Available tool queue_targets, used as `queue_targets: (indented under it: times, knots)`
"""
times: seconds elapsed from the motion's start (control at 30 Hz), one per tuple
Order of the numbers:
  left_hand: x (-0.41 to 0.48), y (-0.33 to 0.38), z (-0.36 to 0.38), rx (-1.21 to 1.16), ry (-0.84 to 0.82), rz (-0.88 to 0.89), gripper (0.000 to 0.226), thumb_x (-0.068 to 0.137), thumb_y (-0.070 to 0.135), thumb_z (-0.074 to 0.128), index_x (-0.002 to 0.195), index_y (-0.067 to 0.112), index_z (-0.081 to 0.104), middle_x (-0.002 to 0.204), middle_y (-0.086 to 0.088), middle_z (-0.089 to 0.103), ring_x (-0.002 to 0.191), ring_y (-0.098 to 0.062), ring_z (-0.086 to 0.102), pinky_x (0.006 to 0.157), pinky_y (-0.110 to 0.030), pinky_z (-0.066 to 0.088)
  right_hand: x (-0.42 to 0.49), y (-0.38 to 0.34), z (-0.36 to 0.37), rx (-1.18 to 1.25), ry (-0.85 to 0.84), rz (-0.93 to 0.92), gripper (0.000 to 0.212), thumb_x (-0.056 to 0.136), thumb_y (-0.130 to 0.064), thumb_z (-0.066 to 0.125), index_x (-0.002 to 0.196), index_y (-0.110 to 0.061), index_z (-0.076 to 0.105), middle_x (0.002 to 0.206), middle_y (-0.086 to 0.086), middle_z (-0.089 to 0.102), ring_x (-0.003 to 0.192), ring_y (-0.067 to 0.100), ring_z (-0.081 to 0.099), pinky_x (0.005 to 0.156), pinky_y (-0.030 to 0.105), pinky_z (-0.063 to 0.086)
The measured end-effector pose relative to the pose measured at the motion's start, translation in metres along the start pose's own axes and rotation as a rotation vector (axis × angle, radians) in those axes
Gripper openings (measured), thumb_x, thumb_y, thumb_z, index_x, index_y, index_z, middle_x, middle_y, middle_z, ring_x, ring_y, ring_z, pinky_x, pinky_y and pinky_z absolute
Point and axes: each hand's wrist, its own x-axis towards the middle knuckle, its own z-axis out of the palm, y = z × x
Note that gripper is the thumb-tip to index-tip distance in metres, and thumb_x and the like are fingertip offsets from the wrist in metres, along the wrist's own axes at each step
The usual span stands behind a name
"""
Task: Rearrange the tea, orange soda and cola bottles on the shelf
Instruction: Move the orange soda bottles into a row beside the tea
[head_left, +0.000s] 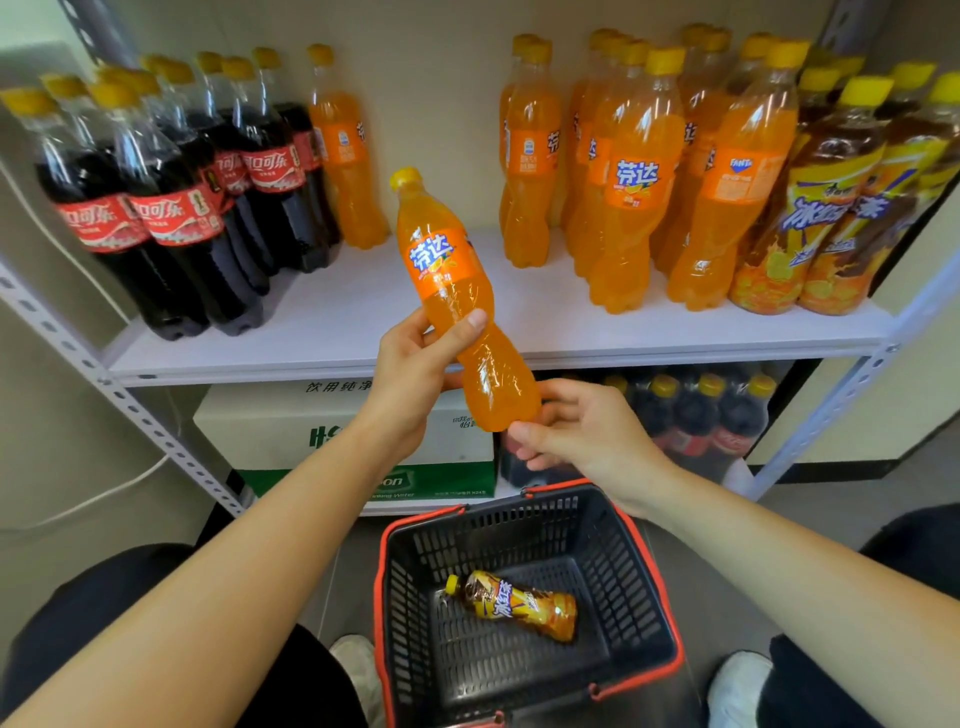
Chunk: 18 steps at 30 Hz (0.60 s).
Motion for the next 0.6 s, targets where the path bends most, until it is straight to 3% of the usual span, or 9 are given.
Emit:
queue_targets:
  times: [0.1,0.23,0.4,0.47,0.6]
  knots:
    - [-0.002,0.000,0.001,0.001,-0.030,0.000,0.047,0.082,0.041,0.073,0.120,0.014,0.066,0.105,-0.003,0.078,0.096,-0.019,0.075,0.073,-0.026,0.059,0.004,0.001,-0.002,-0.298,0.066,-0.161,0.031,0.078,-0.026,0.087,0.107,-0.021,0.075,0.094,-0.003,0.079,0.084,0.015,0.074,0.078,0.034,0.061]
    - [-0.003,-0.001,0.002,0.001,-0.073,0.007,0.048,0.083,0.039,0.072,0.123,0.014,0.064,0.109,-0.005,0.078,0.099,-0.020,0.075,0.075,-0.027,0.059,0.006,0.005,-0.007,-0.435,0.089,-0.245,0.027,0.076,-0.027,0.090,0.098,-0.022,0.076,0.088,-0.010,0.077,0.082,0.004,0.071,0.076,0.019,0.056]
    - [-0.003,-0.001,0.002,0.003,-0.080,0.023,0.050,0.081,0.037,0.073,0.124,0.013,0.063,0.108,-0.002,0.078,0.099,-0.018,0.075,0.073,-0.024,0.059,0.009,0.008,-0.013,-0.514,0.064,-0.270,0.022,0.088,-0.007,0.076,0.104,-0.022,0.077,0.088,-0.011,0.075,0.082,0.004,0.069,0.071,0.014,0.052]
    - [-0.002,-0.001,0.002,0.012,-0.075,0.042,0.055,0.081,0.035,0.074,0.128,0.010,0.061,0.107,0.000,0.078,0.099,-0.018,0.075,0.075,-0.025,0.059,0.010,0.006,-0.015,-0.519,0.012,-0.247,0.031,0.088,-0.002,0.072,0.108,-0.026,0.076,0.092,-0.011,0.076,0.084,0.006,0.070,0.074,0.017,0.055]
    - [-0.004,-0.004,0.001,0.079,-0.097,0.119,0.053,0.079,0.026,0.080,0.127,0.011,0.063,0.107,0.001,0.078,0.099,-0.016,0.074,0.078,-0.025,0.058,0.014,-0.002,-0.019,-0.292,0.052,-0.171,0.046,0.087,0.002,0.069,0.122,-0.028,0.068,0.108,-0.003,0.074,0.093,0.015,0.072,0.089,0.037,0.060]
